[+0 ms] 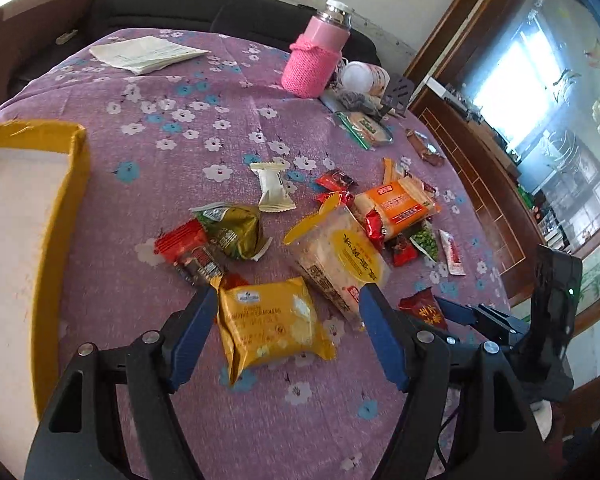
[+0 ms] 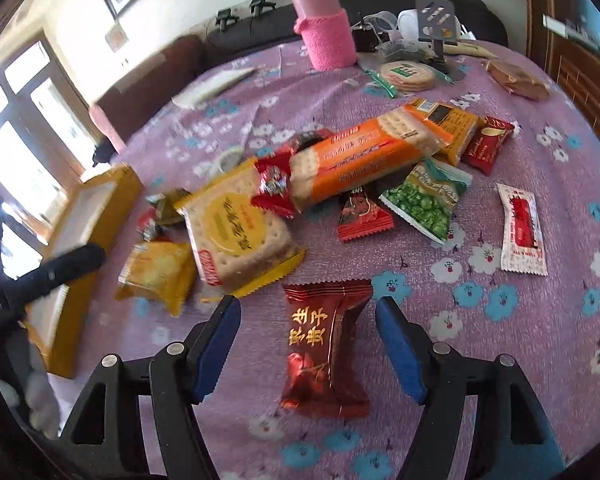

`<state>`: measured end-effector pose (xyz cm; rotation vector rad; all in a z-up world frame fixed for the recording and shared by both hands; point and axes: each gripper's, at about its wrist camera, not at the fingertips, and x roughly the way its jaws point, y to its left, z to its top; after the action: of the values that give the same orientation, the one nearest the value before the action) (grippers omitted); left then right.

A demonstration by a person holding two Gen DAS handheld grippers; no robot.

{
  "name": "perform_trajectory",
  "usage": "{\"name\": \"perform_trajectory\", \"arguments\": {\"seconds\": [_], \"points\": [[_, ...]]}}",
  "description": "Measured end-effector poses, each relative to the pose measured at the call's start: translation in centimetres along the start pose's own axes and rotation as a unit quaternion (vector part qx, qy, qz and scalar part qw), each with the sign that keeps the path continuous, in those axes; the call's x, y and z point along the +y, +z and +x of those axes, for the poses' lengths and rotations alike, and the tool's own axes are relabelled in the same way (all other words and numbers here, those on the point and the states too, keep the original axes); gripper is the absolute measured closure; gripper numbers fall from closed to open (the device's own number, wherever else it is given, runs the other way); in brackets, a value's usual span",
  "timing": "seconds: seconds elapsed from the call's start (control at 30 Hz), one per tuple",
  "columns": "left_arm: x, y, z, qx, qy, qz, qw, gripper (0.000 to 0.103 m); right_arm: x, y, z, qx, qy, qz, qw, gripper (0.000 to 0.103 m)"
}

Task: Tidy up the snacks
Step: 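Move left tool to yellow cracker pack while right tool approaches red candy pack, then grasp yellow sandwich-cracker pack with left tool while right tool grasps red candy pack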

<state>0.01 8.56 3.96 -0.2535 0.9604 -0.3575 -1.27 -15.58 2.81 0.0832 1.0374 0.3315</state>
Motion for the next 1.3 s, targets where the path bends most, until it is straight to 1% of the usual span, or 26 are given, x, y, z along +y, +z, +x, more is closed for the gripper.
{"name": "perform_trajectory", "arguments": {"seconds": [0.03, 0.07, 0.1, 0.13, 0.2, 0.23, 0.27, 0.33, 0.37, 0.47, 0.57, 0.67, 0.73, 0.77, 0.8, 0.83, 0.87, 0.97, 1.07, 1.17, 1.2, 1.23, 1.3], "points": [[-0.2, 0.4, 1.0, 0.007, 0.010, 0.009, 0.9999, 0.030, 0.2, -0.1, 0.4, 0.005, -0.003, -0.003, 1.000, 0.038], [-0.1, 0.4, 1.5, 0.013, 0.014, 0.013, 0.9997, 0.031, 0.4, -0.4, 0.5, 0.002, -0.013, -0.004, 1.000, 0.041], [-0.2, 0.4, 2.2, 0.025, 0.013, 0.022, 0.9994, 0.031, 0.5, -0.5, 0.3, -0.001, -0.019, -0.008, 1.000, 0.056], [-0.2, 0.2, 2.6, 0.038, 0.005, 0.030, 0.9988, 0.031, 0.4, -0.5, 0.3, 0.003, -0.013, -0.006, 1.000, 0.064], [-0.4, -0.6, 2.9, 0.061, -0.015, 0.042, 0.9971, 0.031, -0.3, -0.7, -0.1, 0.003, -0.003, 0.006, 1.000, 0.064], [-0.6, -1.3, 2.8, 0.077, -0.028, 0.048, 0.9955, 0.031, -0.8, -0.6, -0.2, 0.004, -0.006, 0.008, 1.000, 0.064], [-0.9, -1.9, 2.6, 0.086, -0.034, 0.055, 0.9942, 0.031, -1.2, -0.7, -0.3, 0.005, -0.009, 0.010, 1.000, 0.064], [-1.2, -3.1, 1.5, 0.095, -0.037, 0.068, 0.9924, 0.031, -2.1, -0.9, -0.6, 0.003, -0.004, 0.017, 1.000, 0.064], [-1.4, -3.3, 1.1, 0.092, -0.032, 0.072, 0.9926, 0.031, -2.4, -1.0, -0.7, 0.002, -0.004, 0.017, 1.000, 0.063], [-2.6, -3.8, 0.1, 0.061, 0.000, 0.110, 0.9921, 0.031, -2.5, -1.2, -1.0, -0.001, -0.013, 0.014, 1.000, 0.062], [-3.8, -3.8, 0.8, 0.051, 0.024, 0.136, 0.9891, 0.031, -2.2, -1.5, -1.2, -0.004, -0.015, 0.011, 1.000, 0.057], [-5.0, -4.5, 2.0, 0.045, 0.072, 0.188, 0.9786, 0.030, -1.4, -2.0, -1.4, -0.006, -0.025, -0.003, 1.000, 0.055], [-5.4, -5.3, 3.0, 0.057, 0.085, 0.214, 0.9715, 0.030, -1.1, -2.3, -1.2, -0.004, -0.037, -0.012, 0.999, 0.055], [-5.4, -5.7, 3.2, 0.062, 0.090, 0.218, 0.9698, 0.032, -1.0, -2.3, -1.1, -0.004, -0.041, -0.016, 0.999, 0.055], [-5.4, -5.7, 3.0, 0.057, 0.084, 0.213, 0.9719, 0.036, -0.9, -2.4, -1.1, -0.007, -0.047, -0.020, 0.999, 0.057], [-5.1, -5.6, 2.6, 0.060, 0.081, 0.202, 0.9742, 0.055, -0.9, -2.5, -1.2, -0.010, -0.055, -0.021, 0.998, 0.068], [-5.0, -5.4, 2.5, 0.062, 0.078, 0.195, 0.9757, 0.059, -0.9, -2.5, -1.2, -0.010, -0.052, -0.019, 0.998, 0.071], [-4.2, -5.3, 0.9, 0.042, 0.069, 0.168, 0.9825, 0.059, -1.3, -2.5, -1.9, -0.013, -0.024, 0.002, 1.000, 0.072], [-3.2, -5.3, -1.8, 0.014, 0.038, 0.123, 0.9916, 0.059, -0.3, -2.5, -3.7, -0.030, -0.001, 0.002, 1.000, 0.072], [-1.4, -5.1, -6.8, -0.032, 0.003, 0.064, 0.9975, 0.058, 1.6, -1.8, -6.2, -0.045, 0.033, -0.007, 0.998, 0.073], [-0.7, -5.1, -8.5, -0.048, 0.001, 0.052, 0.9975, 0.058, 2.7, -1.4, -7.2, -0.050, 0.051, -0.014, 0.997, 0.073], [0.1, -5.1, -10.3, -0.063, 0.011, 0.044, 0.9970, 0.058, 3.4, -1.0, -7.8, -0.053, 0.063, -0.020, 0.996, 0.073], [1.6, -5.0, -13.1, -0.085, 0.039, 0.034, 0.9951, 0.058, 6.4, -0.1, -9.3, -0.060, 0.101, -0.040, 0.992, 0.073]]}}
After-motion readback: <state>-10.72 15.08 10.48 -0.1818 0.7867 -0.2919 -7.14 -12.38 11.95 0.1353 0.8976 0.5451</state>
